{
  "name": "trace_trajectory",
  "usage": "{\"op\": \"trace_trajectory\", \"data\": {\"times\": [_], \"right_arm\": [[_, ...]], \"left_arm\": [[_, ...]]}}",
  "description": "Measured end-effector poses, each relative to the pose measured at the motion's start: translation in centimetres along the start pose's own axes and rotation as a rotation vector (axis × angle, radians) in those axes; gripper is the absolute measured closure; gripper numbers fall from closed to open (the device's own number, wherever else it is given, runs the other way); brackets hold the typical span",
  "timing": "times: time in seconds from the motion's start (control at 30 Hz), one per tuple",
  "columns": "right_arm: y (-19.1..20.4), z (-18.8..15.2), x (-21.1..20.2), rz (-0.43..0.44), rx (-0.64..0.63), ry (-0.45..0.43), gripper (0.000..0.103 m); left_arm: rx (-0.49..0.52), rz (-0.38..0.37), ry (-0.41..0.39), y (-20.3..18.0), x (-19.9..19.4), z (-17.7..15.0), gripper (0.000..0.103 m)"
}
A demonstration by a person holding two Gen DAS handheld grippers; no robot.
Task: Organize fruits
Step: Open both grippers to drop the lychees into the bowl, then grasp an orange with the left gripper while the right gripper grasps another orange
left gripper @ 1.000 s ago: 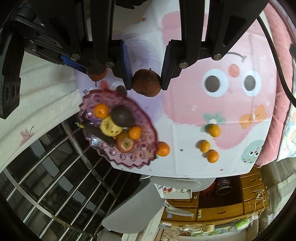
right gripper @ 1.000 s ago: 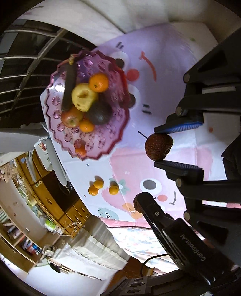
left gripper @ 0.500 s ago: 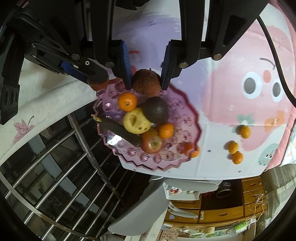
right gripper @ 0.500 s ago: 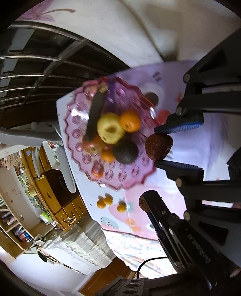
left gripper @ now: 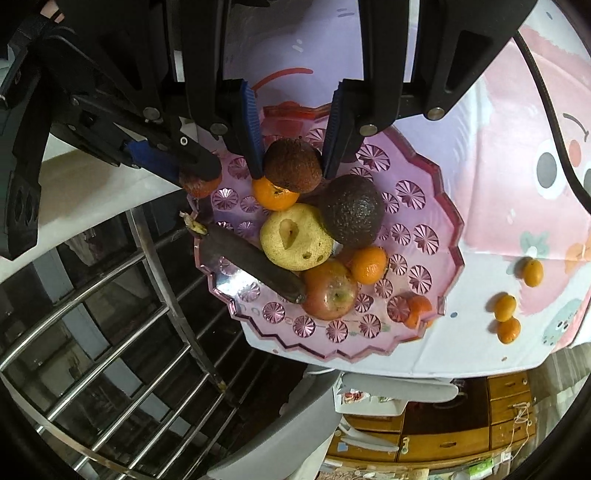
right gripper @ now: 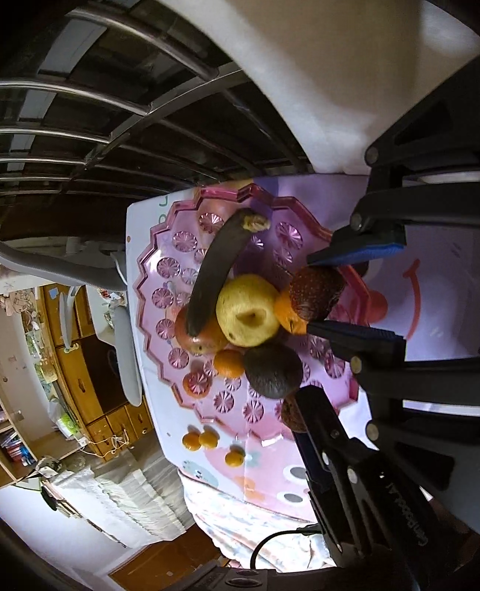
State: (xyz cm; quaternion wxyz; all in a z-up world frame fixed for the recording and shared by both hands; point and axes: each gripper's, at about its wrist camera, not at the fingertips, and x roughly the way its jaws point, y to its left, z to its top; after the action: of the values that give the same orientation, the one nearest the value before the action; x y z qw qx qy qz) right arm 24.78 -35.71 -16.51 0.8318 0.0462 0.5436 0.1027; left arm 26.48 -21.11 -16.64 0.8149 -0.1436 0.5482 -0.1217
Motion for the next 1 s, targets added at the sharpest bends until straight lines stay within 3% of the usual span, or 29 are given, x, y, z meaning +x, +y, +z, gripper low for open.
{"op": "trace_trajectory", "data": {"times": [0.3,0.5,0.67,1.0], "right_arm": [[-1.0,0.4,0.7,0.004,0.037,0.014,0.072],[-0.6,-0.1,0.2,0.015,0.071,0.017,0.071],[0.7,-0.8,-0.7,0.006,0.093,-0.003,0.061],[6.0,-3.2,-1.3,0.002,0.129,0.014,0.058]], "left_arm": [[-0.009,0.034,-0.031,1.2,-1.5,0.0,0.054],[-0.042,0.067,-0.028,3.6,-3.4,-1.2,0.050],[-0.059,0.094,-0.013,5.9,-5.0,-2.7,0.046],[-0.047,0.105,-0.005,12.9,-10.5,-4.4,0.036]]}}
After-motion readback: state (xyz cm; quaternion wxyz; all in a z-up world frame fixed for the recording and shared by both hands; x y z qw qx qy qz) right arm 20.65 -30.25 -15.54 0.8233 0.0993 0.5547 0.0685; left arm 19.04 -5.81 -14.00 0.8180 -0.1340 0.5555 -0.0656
